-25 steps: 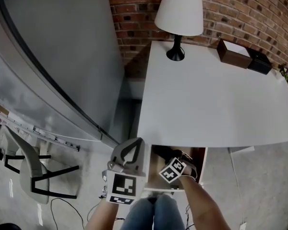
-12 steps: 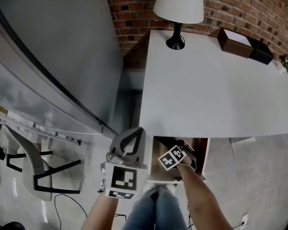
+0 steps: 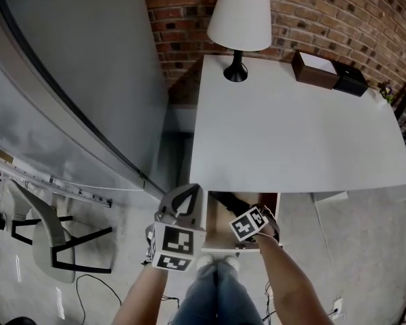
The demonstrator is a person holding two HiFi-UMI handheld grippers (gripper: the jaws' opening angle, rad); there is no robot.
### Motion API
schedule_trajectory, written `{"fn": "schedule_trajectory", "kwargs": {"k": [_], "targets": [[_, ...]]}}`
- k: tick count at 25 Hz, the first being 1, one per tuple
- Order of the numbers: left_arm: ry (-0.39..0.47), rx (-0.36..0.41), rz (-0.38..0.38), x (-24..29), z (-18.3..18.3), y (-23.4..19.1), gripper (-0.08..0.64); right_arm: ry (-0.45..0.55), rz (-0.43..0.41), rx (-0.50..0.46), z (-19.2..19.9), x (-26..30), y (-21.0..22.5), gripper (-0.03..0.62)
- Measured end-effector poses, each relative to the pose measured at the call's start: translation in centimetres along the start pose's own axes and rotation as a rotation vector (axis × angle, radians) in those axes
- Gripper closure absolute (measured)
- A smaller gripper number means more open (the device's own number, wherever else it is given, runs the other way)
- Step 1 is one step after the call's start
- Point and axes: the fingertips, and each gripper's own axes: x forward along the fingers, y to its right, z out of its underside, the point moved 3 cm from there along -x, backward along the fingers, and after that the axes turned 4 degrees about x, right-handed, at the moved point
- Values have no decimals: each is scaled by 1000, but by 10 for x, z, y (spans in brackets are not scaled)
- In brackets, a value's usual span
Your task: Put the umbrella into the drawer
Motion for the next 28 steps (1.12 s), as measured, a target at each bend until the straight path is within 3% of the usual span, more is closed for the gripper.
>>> {"fn": "schedule_trajectory", "kwargs": {"k": [8, 15, 19, 23, 28], "targets": [[-70, -29, 20, -11, -4, 12, 558, -95, -65, 115, 17, -58, 1, 362], [-101, -59, -10, -19, -18, 9, 558, -98, -122, 197, 18, -106, 2, 361], [-132, -94, -33, -28, -19, 5, 558, -161, -122, 285, 29, -135, 8, 362], [-121, -100, -39, -35, -28, 3, 558, -113, -191, 323, 24, -153, 6, 362], [-84, -93, -53, -42, -47, -1, 558, -41, -204, 328, 13, -182, 19, 360]]}}
